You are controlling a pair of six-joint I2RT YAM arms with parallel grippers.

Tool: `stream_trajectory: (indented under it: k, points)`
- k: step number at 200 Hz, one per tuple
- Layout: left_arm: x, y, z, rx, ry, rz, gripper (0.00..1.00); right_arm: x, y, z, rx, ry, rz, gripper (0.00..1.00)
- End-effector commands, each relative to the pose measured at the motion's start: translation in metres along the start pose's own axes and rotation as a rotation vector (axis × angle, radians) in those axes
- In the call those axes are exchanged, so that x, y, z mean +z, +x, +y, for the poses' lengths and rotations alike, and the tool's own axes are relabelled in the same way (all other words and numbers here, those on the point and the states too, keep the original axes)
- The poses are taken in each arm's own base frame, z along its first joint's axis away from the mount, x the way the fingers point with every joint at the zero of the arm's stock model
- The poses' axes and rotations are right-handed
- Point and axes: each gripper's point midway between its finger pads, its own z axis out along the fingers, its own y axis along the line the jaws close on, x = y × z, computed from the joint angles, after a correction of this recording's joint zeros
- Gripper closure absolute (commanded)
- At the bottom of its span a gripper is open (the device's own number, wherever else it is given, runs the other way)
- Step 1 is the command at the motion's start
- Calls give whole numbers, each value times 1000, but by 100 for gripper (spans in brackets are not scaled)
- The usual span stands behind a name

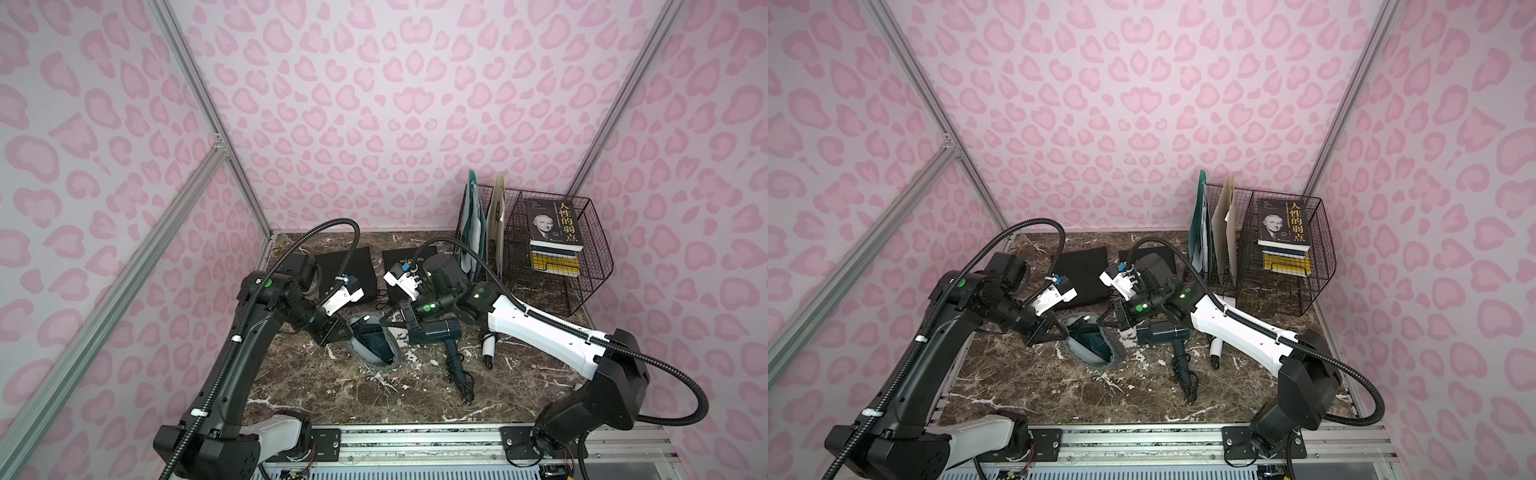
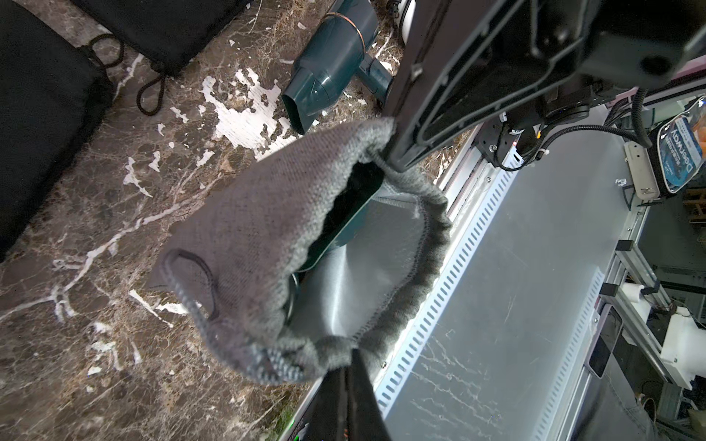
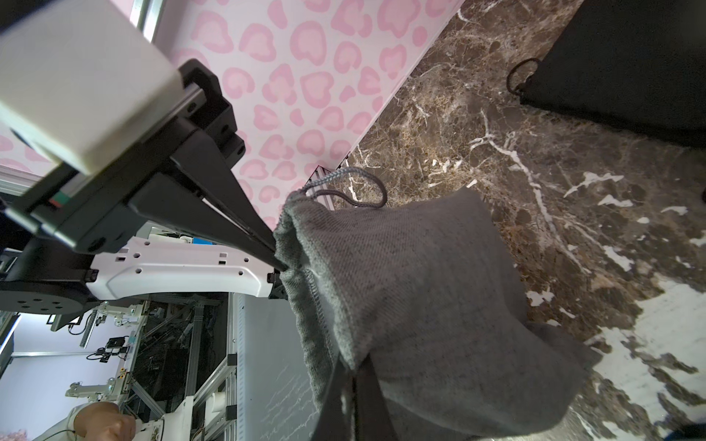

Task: Pack away hair dryers
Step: Place the drawstring bag at the center of the board.

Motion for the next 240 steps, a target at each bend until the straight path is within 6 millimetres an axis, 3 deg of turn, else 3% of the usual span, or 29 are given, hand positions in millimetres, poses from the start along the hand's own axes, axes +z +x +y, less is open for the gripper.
stream_trajectory:
  k: [1, 40, 44, 98, 174, 204, 240]
  points:
    - [4, -7, 1, 15, 30, -17, 98, 4, -8, -1, -27, -5, -13, 100]
    - [17, -4, 15, -38, 39, -2, 98, 14, -2, -15, -6, 17, 39, 100]
    - [19, -2, 16, -43, 39, 1, 98, 11, -11, -9, -24, 10, 27, 100]
    - [21, 2, 25, -72, 90, -13, 97, 11, -13, -14, -20, 35, 9, 100]
    - [14, -2, 32, -91, 154, -36, 66, 21, -15, -22, -7, 33, 18, 100]
    - [-5, -7, 27, -84, 176, -82, 43, 24, -12, -22, -13, 28, 28, 100]
    - [-21, -17, 50, -156, 87, -146, 35, 28, -7, -20, -38, 23, 44, 100]
